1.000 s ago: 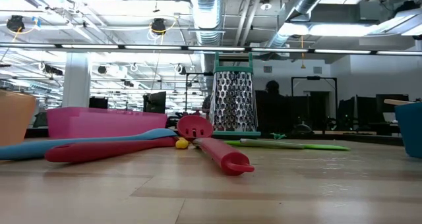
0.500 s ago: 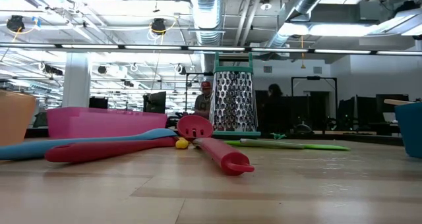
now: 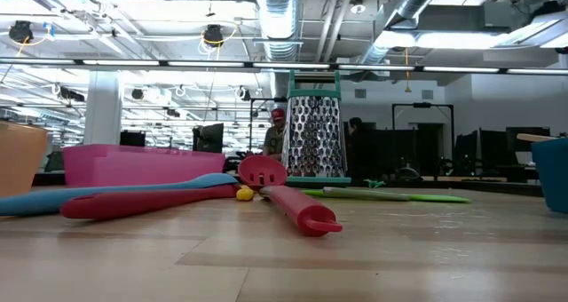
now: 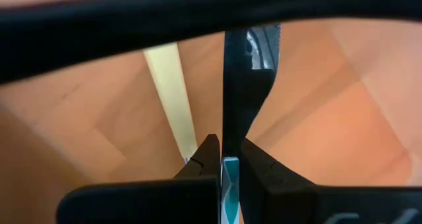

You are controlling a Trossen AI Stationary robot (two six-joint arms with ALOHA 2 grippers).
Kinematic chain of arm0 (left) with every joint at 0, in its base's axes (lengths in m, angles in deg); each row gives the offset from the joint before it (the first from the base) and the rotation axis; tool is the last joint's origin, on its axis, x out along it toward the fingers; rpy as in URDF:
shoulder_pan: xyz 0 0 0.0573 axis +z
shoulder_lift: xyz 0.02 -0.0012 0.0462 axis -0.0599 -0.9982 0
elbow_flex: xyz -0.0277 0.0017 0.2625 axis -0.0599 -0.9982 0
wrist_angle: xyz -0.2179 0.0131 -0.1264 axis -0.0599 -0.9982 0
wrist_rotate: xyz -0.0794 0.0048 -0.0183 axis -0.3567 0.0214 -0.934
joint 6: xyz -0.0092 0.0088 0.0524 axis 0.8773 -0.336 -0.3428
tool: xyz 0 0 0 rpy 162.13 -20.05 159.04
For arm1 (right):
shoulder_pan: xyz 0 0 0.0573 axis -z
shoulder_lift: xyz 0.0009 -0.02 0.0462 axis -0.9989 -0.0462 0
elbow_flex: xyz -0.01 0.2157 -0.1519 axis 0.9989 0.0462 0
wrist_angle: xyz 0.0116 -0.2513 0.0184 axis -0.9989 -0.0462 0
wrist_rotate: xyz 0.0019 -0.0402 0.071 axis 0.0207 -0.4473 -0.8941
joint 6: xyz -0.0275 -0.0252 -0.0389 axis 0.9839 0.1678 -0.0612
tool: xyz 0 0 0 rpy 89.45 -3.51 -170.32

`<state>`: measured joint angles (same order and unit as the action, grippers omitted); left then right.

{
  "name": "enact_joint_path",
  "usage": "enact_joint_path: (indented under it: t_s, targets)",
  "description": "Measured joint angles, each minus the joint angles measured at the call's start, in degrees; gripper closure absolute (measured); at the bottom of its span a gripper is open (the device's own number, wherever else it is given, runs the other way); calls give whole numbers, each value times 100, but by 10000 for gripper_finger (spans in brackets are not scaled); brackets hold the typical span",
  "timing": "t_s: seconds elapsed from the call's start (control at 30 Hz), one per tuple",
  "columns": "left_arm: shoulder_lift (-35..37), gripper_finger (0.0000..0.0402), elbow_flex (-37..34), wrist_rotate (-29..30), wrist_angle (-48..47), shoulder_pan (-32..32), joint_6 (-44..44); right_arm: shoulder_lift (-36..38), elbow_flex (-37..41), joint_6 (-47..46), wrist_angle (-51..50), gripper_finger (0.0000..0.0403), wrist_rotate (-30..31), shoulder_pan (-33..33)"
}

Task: Pick & Place Kitchen Items
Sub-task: Put the blue table knife into the orange bin, then put the green table knife into the orange bin

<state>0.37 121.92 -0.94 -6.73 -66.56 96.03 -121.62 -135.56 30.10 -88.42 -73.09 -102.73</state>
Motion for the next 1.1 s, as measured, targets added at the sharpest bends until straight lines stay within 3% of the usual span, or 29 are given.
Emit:
enact_joint_path:
  t_s: [0.3,0.73,0.93,1.1]
  targets:
    - [0,391,0,-28,55,26,17,0,0,-46,0,266,-1,0]
    - [96,289,2,176,176,70,75,0,-2,-423,-83,261,156,45]
    - [1230,265,4,836,255,68,44,-4,-2,-1448,-548,245,642,326]
    - [2363,261,6,1831,254,68,-284,-251,-11,-992,-1033,226,790,435]
